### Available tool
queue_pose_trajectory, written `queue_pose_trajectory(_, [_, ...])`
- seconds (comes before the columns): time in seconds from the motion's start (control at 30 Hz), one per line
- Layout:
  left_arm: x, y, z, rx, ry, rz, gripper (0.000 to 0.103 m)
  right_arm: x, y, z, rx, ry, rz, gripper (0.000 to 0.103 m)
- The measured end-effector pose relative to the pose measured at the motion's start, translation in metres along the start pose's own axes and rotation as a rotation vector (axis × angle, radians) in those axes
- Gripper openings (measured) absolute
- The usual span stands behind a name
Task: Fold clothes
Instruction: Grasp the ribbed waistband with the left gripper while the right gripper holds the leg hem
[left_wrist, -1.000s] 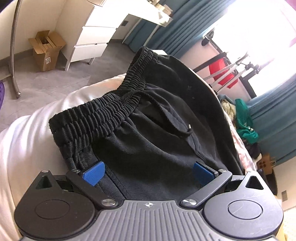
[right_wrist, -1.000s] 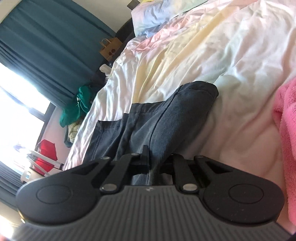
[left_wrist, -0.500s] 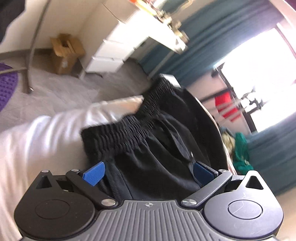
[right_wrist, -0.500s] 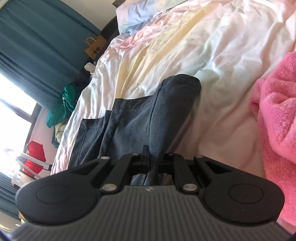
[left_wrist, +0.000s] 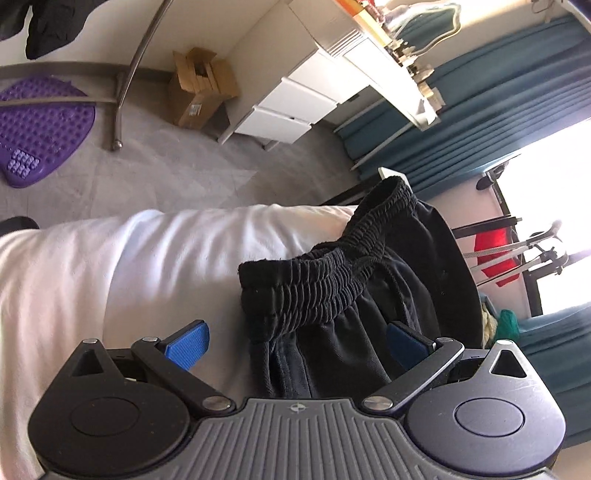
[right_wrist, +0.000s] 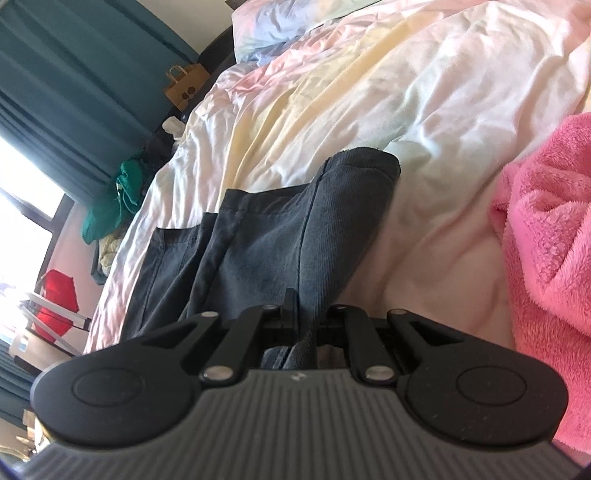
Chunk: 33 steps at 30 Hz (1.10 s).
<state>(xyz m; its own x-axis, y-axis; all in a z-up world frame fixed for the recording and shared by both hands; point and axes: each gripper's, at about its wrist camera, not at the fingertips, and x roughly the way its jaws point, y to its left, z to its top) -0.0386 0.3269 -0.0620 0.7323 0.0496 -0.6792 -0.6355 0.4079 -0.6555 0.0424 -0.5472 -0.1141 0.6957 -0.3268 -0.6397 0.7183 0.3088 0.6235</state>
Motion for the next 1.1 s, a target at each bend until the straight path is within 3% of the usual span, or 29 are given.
queue_pose_trajectory(0.27, [0.007, -0.002, -0.006, 0.007, 0.03, -0.002, 0.102, -0.011, 0.014, 0.0, -0.083, -0.068, 0.016, 0.009])
queue_pose_trajectory(0.43, [0.013, -0.001, -0.008, 0.002, 0.078, -0.043, 0.101, -0.014, 0.018, 0.001, -0.105, -0.083, 0.02, 0.009])
queue_pose_trajectory(0.63, [0.03, 0.003, -0.009, -0.037, 0.16, -0.064, 0.094, -0.008, 0.01, 0.001, -0.063, -0.044, -0.002, 0.009])
queue_pose_trajectory(0.8, [0.041, -0.001, -0.01, -0.037, 0.193, -0.116, 0.092, -0.013, 0.011, 0.002, -0.048, -0.073, 0.049, 0.009])
queue_pose_trajectory(0.87, [0.044, -0.006, -0.01, -0.019, 0.211, -0.159, 0.093, -0.011, 0.009, 0.003, -0.023, -0.07, 0.041, 0.009])
queue_pose_trajectory(1.0, [0.045, -0.018, -0.015, 0.066, 0.206, -0.158, 0.093, -0.006, 0.004, 0.005, 0.026, -0.063, 0.026, 0.009])
queue_pose_trajectory(1.1, [0.059, -0.02, -0.018, 0.065, 0.27, -0.167, 0.085, -0.002, 0.001, 0.007, 0.062, -0.058, 0.015, 0.01])
